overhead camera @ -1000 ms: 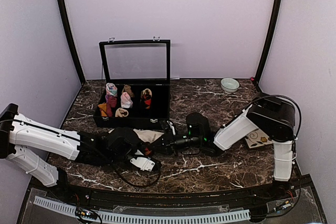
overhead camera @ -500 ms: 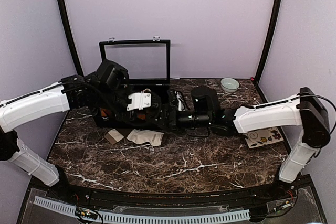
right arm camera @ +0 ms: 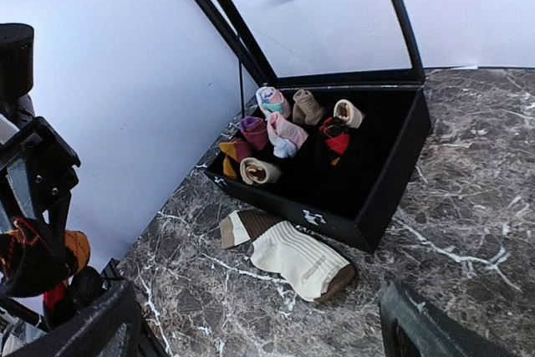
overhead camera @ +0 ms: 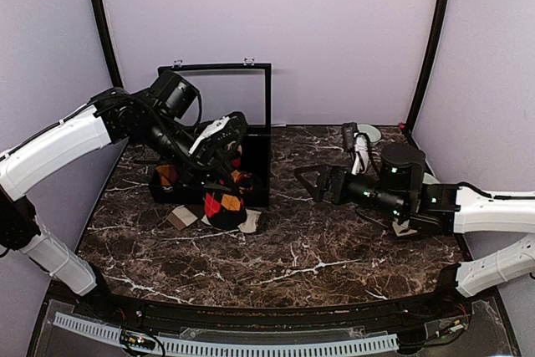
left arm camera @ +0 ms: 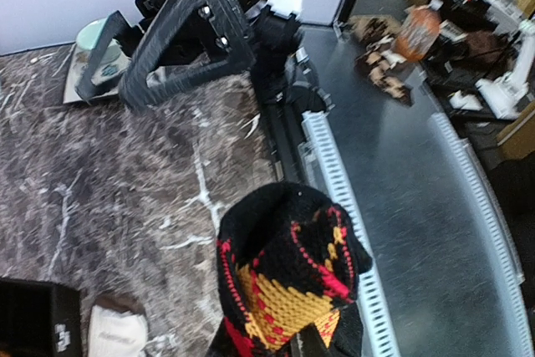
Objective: Roll the socks
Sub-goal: Roll the sock.
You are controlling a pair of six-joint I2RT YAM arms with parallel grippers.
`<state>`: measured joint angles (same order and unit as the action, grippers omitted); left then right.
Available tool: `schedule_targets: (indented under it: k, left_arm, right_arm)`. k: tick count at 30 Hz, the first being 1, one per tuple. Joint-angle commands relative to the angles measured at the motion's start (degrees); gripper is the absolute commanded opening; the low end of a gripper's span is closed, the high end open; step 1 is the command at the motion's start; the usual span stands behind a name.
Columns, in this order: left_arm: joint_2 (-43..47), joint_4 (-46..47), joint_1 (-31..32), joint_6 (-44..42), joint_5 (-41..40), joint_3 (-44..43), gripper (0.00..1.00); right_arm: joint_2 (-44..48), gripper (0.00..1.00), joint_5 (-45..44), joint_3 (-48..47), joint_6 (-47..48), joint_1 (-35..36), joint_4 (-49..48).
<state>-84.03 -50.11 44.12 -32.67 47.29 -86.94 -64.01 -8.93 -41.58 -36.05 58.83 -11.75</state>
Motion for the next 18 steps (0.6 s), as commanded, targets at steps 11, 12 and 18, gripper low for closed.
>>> schedule_targets:
  k: [11, 12, 18]
  left_arm:
    - [-4.5, -7.8, -6.0, 4.4, 23.0, -0.4, 0.0]
    - [-4.9, -9.4, -6.3, 3.3, 24.2, -0.5, 0.0]
    - [-4.5, -12.3, -6.4, 1.1, 26.9, -0.4, 0.0]
  right_arm:
    - [-6.7, 0.98, 21.2, -14.1, 26.4, 4.1, -4.2]
    - [-7.5, 0.97, 22.9, -15.7, 27.6, 4.3, -3.7]
    - [-15.5, 0.86, 35.4, -27.6, 33.2, 5.1, 5.5]
